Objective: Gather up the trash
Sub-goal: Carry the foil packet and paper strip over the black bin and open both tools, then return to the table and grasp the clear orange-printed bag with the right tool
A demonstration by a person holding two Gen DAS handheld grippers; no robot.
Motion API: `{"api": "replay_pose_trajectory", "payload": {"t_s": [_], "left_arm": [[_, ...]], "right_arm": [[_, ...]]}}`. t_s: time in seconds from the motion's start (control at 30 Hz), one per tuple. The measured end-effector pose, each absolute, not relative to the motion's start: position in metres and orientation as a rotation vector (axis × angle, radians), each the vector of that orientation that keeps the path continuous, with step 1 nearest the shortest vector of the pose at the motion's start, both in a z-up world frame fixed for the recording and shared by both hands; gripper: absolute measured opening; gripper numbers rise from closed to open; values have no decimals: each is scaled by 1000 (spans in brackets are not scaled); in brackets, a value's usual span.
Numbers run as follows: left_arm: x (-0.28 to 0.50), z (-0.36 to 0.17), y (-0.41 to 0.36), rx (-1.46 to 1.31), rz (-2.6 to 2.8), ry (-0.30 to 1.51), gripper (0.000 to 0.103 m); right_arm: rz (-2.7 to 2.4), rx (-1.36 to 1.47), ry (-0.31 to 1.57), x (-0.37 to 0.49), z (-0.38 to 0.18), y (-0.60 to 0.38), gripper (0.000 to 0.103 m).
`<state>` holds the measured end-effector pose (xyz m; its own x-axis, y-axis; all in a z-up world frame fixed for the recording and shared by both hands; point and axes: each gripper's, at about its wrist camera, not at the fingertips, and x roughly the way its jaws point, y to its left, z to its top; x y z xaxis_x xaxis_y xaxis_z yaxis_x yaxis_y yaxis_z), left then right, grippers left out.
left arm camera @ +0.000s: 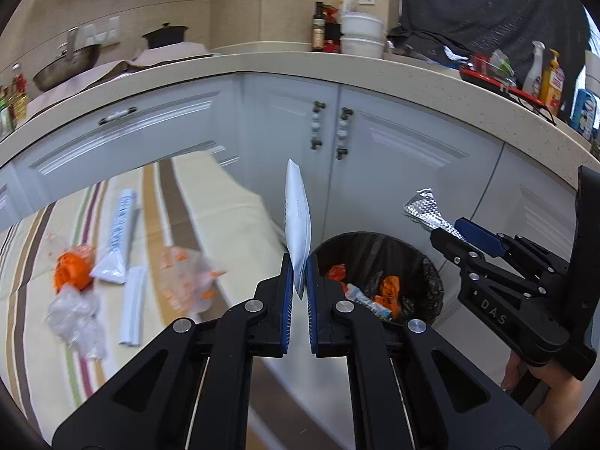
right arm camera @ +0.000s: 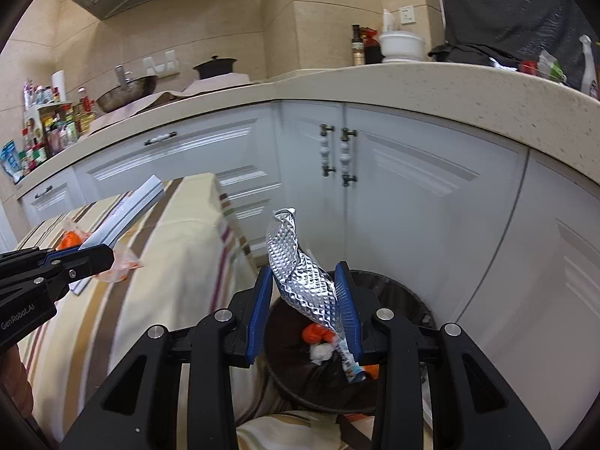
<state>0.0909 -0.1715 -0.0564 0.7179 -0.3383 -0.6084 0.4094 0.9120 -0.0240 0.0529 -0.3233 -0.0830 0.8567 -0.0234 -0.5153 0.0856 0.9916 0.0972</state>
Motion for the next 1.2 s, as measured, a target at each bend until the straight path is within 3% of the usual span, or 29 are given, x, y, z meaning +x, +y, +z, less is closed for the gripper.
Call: {"api": "replay_pose_trajectory", "payload": {"t_s": [0.27, 0.37, 0.53, 0.6, 0.73, 1.2], "left_arm": [[116, -64, -236, 177, -473, 667, 7], [128, -75, -255, 197, -472, 696, 9], [140, -92, -263, 204, -470, 759, 9], [141, -93, -258, 197, -467, 763, 10], [138, -85, -242, 162, -448, 746, 25], [110, -63, -110, 69, -243, 709, 28]], "right_arm": [[-116, 141, 546, 66, -95, -361, 36], [-146, 160, 561, 76, -105, -376, 55], [-175, 196, 581, 80, -117, -390, 56], [-176, 197, 583, 78, -117, -388, 56], [-157, 193, 584, 80, -114, -378, 56], [87, 126, 529, 86, -71, -274, 58]]}}
